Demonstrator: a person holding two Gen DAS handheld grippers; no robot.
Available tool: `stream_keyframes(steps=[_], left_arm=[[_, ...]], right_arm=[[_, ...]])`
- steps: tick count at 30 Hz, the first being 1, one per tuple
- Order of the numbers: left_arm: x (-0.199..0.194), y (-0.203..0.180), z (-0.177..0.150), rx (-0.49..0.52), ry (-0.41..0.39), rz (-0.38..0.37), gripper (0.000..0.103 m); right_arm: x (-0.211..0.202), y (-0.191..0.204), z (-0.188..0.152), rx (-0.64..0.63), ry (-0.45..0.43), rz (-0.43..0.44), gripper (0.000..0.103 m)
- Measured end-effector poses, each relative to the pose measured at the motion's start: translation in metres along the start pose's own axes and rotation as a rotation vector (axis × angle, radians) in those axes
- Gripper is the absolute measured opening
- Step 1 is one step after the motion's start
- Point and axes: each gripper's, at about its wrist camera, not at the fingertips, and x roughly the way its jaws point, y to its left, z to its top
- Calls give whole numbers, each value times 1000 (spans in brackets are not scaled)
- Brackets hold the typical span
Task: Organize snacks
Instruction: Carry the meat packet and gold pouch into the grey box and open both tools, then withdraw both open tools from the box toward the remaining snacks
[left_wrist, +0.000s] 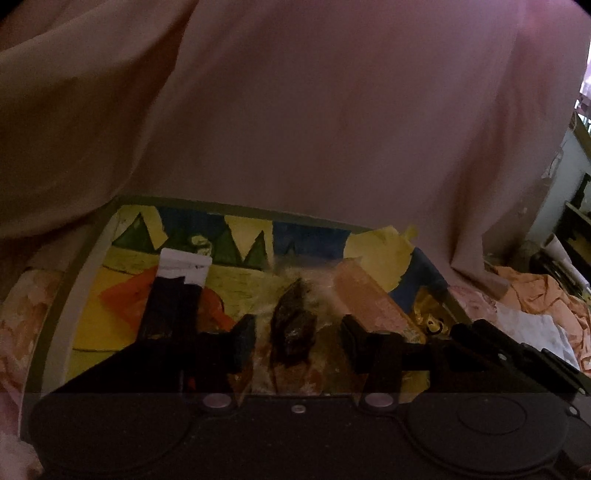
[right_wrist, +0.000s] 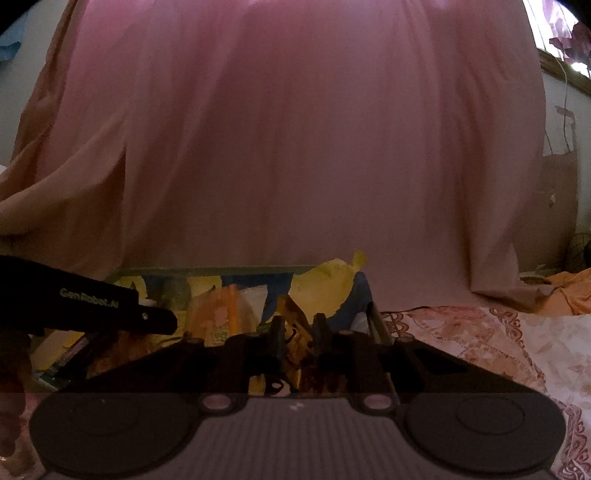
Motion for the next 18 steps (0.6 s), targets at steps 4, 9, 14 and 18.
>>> stream_keyframes(steps=[4,9,14,18], left_arm=[[-10,-1,1,2,-17,12,77],[-33,-2,4,-9,-59,27,91],[-65,-6,2,0,-119,30,100],[-95,-11,-2,22,-181,34,102]], right_arm=[[-9,-2,0,9,-11,0,50],[-25,-2,5,16,-30,-4,66],[-57,-3,15,19,-86,-11,84],[-85,0,23,11,-131,-11,94]])
